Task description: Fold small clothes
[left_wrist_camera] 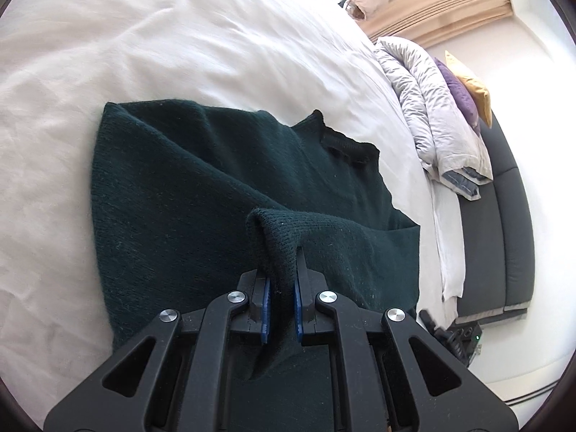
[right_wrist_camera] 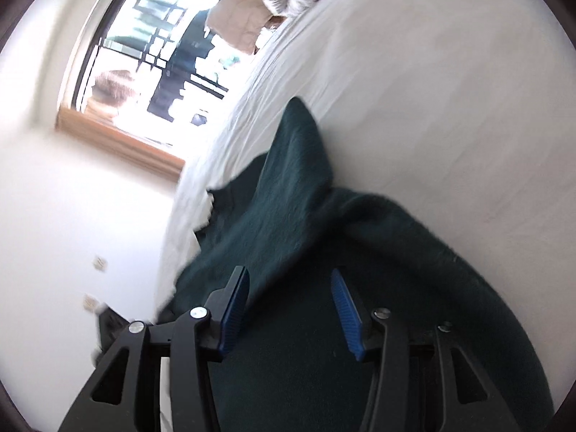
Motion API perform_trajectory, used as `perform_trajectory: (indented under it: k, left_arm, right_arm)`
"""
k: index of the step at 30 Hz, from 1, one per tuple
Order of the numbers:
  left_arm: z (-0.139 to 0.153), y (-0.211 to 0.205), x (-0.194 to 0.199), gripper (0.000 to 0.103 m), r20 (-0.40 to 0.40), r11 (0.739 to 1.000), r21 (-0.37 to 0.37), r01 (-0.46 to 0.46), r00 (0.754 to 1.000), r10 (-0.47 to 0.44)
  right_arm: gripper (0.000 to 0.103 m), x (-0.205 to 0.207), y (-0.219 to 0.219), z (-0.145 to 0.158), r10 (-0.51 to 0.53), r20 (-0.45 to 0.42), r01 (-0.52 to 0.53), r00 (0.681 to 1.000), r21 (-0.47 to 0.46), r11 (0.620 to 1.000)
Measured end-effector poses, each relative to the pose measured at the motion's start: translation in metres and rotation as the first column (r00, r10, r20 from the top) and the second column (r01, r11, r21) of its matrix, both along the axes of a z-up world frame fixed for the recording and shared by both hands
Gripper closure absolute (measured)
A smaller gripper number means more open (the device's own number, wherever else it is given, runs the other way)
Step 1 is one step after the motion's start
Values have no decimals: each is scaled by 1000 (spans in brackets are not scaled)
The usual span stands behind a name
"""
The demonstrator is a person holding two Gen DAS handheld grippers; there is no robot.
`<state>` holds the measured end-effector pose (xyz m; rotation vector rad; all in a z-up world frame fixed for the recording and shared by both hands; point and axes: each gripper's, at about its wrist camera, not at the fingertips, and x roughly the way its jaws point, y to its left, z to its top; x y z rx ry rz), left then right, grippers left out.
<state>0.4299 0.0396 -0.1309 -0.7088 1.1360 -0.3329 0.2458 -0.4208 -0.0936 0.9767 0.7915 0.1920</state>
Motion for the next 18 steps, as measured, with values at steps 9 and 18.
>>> perform_trajectory:
  k: [9, 18]
  left_arm:
    - [7, -40, -1, 95, 44, 997, -40, 72, 997, -70]
    - [-8, -48, 1, 95, 8, 999, 10, 39, 999, -39]
  right_arm:
    - [51, 30, -45, -35, -167, 46, 136, 985, 389, 911]
    - [51, 33, -49, -42, -193, 82, 146, 978, 397, 906]
